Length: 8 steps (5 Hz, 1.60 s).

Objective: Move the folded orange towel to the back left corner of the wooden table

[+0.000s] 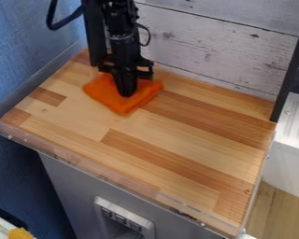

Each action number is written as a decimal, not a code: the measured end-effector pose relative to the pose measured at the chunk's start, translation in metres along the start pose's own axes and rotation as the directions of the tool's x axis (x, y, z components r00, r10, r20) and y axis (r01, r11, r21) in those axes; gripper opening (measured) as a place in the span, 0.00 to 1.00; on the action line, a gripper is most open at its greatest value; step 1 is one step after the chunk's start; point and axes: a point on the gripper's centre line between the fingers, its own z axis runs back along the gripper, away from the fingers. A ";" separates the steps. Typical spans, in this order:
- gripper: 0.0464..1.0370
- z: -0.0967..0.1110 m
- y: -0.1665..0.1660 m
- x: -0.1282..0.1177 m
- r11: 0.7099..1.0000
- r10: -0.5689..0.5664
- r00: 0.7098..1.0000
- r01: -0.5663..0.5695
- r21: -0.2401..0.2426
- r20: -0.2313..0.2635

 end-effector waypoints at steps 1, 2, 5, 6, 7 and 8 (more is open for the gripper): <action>0.02 0.001 0.013 0.005 0.999 -0.052 0.999 0.052 0.010 -0.009; 0.01 0.002 0.023 0.010 0.995 -0.091 0.996 0.092 0.023 -0.021; 0.19 0.008 0.049 0.009 0.992 -0.124 0.990 0.126 0.025 -0.069; 0.45 0.011 0.047 0.004 0.994 -0.105 0.990 0.106 0.007 -0.097; 0.74 0.033 0.029 0.008 0.994 -0.103 0.993 0.105 0.022 -0.054; 0.96 0.043 -0.001 0.008 0.994 -0.107 0.993 0.108 0.025 -0.040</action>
